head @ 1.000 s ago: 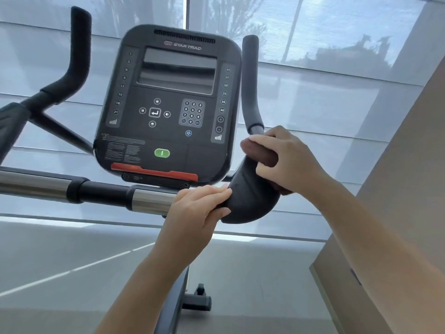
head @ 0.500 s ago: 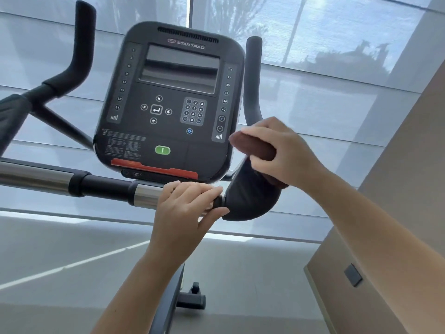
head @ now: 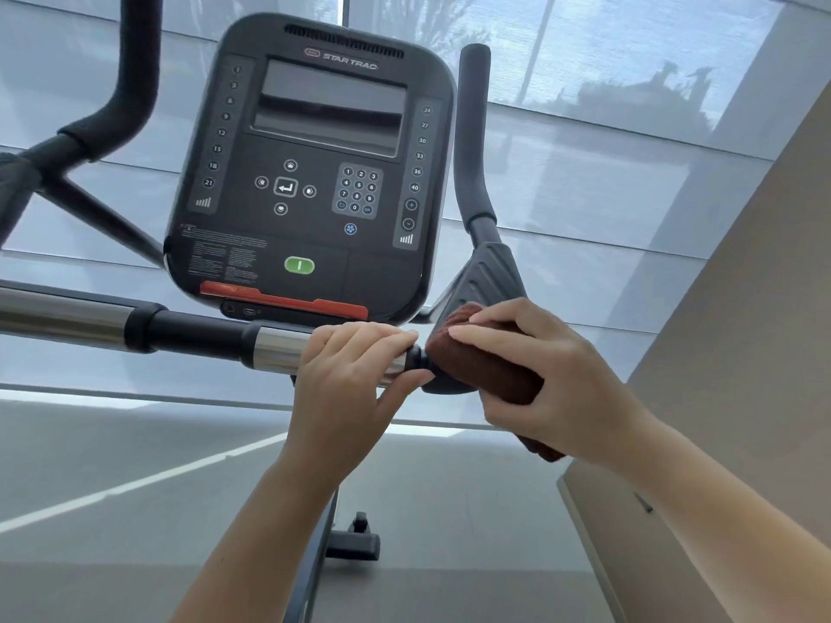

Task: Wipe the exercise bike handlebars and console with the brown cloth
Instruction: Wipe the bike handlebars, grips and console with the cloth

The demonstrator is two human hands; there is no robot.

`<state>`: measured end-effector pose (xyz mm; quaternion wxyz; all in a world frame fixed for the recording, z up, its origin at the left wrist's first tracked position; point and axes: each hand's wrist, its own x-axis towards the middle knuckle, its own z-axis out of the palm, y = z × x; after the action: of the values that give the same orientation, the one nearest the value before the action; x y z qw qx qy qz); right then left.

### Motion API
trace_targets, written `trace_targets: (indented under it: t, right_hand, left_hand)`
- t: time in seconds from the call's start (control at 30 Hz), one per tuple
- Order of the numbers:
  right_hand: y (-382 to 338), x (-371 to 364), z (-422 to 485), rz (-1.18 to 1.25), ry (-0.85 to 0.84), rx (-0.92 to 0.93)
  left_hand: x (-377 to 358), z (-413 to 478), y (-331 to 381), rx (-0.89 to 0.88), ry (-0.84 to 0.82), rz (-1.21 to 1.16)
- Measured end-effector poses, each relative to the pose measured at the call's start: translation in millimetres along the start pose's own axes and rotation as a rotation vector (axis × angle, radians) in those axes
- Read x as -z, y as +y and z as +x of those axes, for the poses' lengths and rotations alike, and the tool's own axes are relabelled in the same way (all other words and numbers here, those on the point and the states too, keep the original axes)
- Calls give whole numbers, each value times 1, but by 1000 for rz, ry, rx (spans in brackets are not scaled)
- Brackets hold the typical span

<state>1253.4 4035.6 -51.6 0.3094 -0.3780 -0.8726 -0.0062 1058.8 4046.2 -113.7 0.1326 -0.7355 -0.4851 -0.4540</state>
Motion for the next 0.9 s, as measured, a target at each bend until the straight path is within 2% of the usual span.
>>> trace_targets:
  t: [0.07, 0.17, 0.33, 0.5, 0.57, 0.63, 0.7, 0.73, 0.83, 0.9]
  right_hand:
    - [5, 8, 20, 99, 62, -50]
    - [5, 3, 41, -27, 191, -85]
    - [-8, -16, 32, -161, 68, -94]
    - [-12, -10, 11, -130, 73, 2]
    - [-7, -5, 13, -22, 36, 35]
    - [5, 6, 22, 73, 103, -15]
    - [22, 16, 35, 43, 222, -97]
    - [31, 19, 41, 19, 228, -149]
    - [45, 14, 53, -6, 85, -293]
    - [48, 10, 57, -14, 85, -316]
  left_hand:
    - [-2, 1, 0, 15, 2, -6]
    - [-4, -4, 4, 17, -10, -28]
    - [3, -5, 7, 8, -16, -32]
    - [10, -5, 5, -2, -18, -6]
    - [12, -6, 4, 6, -33, -1]
    - [11, -9, 5, 15, -58, -4]
    - [9, -11, 9, 26, -80, -16]
    - [8, -12, 12, 29, -82, -23]
    - [4, -13, 15, 20, -47, -37]
    - [4, -12, 13, 7, -13, -33]
